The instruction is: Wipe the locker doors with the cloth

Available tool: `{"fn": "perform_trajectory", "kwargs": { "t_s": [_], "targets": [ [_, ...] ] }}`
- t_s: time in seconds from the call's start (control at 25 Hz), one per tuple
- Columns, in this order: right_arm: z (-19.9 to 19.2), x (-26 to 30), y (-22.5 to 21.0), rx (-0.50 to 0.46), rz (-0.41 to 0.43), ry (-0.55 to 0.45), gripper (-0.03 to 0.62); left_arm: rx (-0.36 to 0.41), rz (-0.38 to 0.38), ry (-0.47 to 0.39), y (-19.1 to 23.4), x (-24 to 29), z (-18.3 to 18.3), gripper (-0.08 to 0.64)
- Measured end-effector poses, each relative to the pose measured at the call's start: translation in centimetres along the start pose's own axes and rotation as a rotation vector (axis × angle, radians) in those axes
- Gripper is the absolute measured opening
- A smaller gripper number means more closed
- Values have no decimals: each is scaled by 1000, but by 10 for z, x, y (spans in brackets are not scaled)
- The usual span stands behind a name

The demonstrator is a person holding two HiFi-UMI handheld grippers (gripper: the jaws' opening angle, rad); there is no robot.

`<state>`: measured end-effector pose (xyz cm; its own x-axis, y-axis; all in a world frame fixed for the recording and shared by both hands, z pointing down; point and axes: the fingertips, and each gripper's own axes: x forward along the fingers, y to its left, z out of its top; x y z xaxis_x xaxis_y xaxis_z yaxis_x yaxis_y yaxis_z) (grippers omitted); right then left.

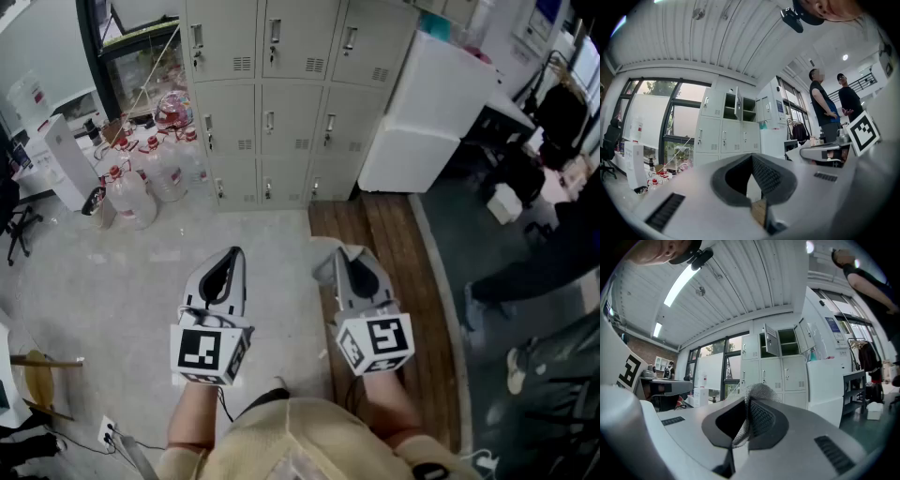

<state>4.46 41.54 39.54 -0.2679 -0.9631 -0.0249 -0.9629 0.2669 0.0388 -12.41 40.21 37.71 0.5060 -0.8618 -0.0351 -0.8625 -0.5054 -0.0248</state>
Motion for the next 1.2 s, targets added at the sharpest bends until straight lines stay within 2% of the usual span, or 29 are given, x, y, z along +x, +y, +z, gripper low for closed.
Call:
{"fn": "perform_trajectory", "kwargs": {
  "t_s": [0.16,0.4,0.72,0.88,1.04,1.2],
  "targets": [
    [-7,0,4,10,0,8,5,46,-12,18,5,-3,-11,2],
    [-13,6,9,45,-9,13,5,28,-20,26,14,-5,-15,0],
    [-14,23,17,-1,-9,12,5,4,-38,5,30,8,-17,2],
    [-13,39,10,-12,-19,24,5,39,-48,6,37,24,-19,2],
    [-12,65,6,-11,-12,22,5,17,-41,24,48,40,-18,0],
    [-11,102,-8,0,-3,9,5,34,-8,12,67,67,-16,2]
  ]
}}
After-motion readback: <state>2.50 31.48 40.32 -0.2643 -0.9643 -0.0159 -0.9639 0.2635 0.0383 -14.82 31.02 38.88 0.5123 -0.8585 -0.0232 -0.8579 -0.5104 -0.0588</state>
